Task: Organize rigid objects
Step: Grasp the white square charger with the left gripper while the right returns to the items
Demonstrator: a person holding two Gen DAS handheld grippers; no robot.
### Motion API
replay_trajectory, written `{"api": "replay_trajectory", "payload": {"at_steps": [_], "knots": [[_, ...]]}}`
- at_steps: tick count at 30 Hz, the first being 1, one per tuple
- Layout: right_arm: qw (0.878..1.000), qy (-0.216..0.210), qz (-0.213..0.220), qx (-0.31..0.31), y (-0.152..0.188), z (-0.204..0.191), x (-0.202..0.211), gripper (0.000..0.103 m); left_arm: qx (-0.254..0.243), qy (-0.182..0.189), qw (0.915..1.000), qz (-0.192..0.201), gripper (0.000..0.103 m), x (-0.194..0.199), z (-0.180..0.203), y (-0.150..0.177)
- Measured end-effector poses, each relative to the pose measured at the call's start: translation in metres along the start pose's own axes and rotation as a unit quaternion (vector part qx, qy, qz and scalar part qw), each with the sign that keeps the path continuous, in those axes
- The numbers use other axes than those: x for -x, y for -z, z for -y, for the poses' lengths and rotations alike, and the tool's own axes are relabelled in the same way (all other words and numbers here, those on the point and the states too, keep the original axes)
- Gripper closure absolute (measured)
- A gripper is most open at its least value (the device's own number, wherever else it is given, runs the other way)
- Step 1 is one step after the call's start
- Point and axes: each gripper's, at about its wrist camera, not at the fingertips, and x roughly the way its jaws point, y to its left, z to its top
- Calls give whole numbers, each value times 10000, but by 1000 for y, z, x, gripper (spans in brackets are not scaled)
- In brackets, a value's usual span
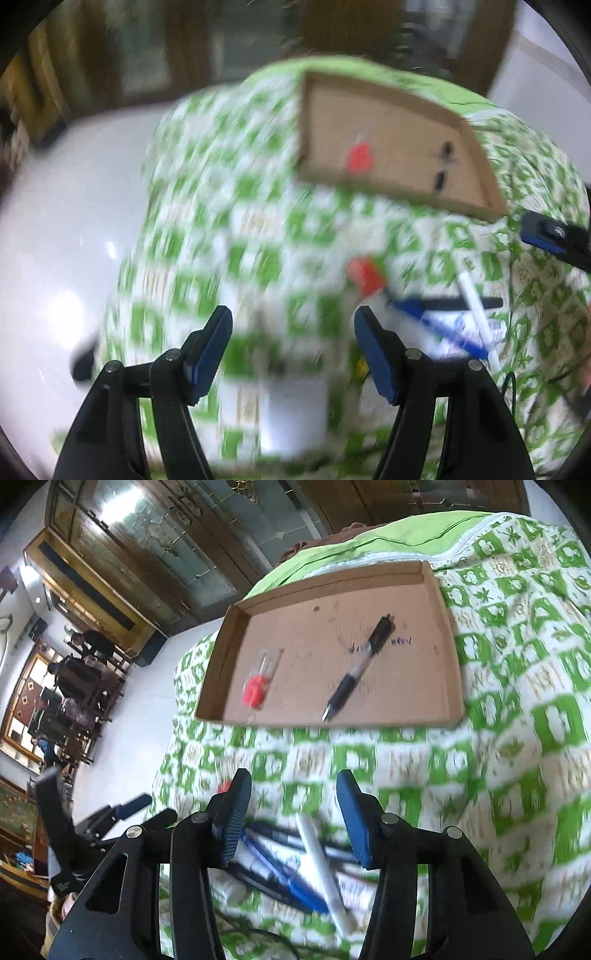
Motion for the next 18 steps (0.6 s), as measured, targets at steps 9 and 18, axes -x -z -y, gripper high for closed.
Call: {"api": "replay_trajectory", "payload": {"at_steps": [9,18], "knots": [[9995,211,-92,210,13,-5,-4,55,618,83,9976,-284,34,11,-32,9],[9988,267,-193,374,16,-13,-10,55,-386,-482,9943,-869,34,-7,3,27]]}}
